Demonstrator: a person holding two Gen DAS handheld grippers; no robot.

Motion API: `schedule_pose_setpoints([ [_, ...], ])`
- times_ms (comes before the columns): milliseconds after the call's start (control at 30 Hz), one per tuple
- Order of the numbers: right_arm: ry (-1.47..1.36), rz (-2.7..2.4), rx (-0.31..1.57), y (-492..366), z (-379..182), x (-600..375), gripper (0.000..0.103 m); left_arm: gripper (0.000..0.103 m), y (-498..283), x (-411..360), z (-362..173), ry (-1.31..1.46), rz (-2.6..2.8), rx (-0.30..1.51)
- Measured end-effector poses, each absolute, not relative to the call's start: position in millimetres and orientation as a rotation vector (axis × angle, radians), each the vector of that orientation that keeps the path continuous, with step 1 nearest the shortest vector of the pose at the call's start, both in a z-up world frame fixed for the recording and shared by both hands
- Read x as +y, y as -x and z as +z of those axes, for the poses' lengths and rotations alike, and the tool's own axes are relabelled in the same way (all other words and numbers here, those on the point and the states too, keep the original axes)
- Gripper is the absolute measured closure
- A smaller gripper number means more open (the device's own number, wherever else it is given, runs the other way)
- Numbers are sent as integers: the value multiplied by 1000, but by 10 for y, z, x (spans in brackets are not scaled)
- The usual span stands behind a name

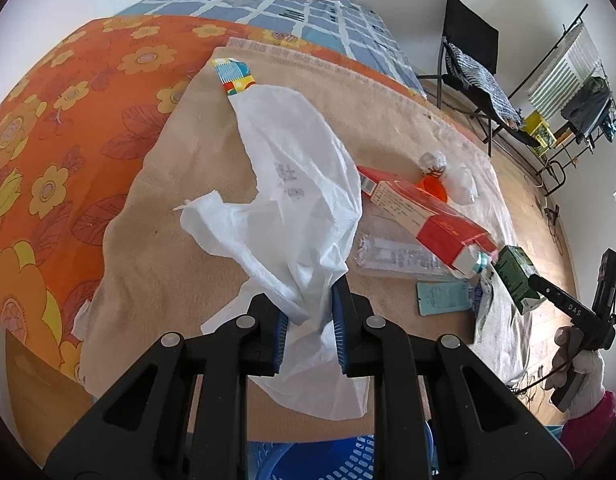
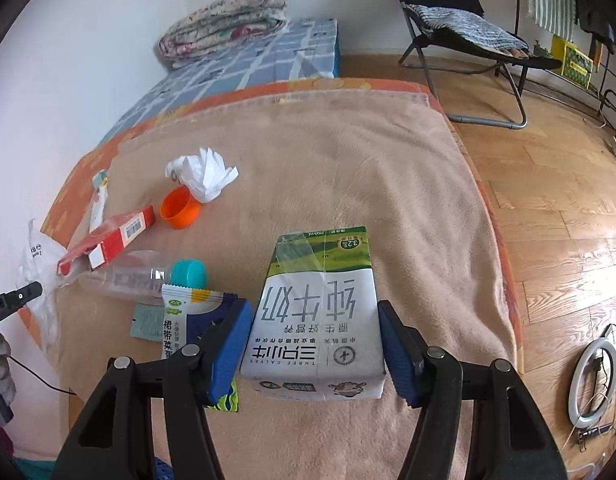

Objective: Collect trash
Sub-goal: 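Lift the white bag with the left gripper while the right gripper grasps the milk carton, then carry bag and carton over the blue basket with both grippers and release them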

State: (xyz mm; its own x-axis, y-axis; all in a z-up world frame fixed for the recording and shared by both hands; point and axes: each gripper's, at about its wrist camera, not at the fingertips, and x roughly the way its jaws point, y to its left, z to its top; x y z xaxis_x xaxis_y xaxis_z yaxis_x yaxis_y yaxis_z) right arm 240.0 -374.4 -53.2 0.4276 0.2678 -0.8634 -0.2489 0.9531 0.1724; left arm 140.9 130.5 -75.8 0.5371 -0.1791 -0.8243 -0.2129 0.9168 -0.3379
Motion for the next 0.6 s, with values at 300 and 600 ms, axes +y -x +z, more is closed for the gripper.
schedule_pose_setpoints([
  [300, -65, 346, 1027, -2250, -327, -3905, 38, 84, -1155, 1131, -571, 410, -43, 976],
  [600, -87, 449, 959, -1832, -13, -3873, 38, 84, -818, 753, -589, 334, -124, 1008],
])
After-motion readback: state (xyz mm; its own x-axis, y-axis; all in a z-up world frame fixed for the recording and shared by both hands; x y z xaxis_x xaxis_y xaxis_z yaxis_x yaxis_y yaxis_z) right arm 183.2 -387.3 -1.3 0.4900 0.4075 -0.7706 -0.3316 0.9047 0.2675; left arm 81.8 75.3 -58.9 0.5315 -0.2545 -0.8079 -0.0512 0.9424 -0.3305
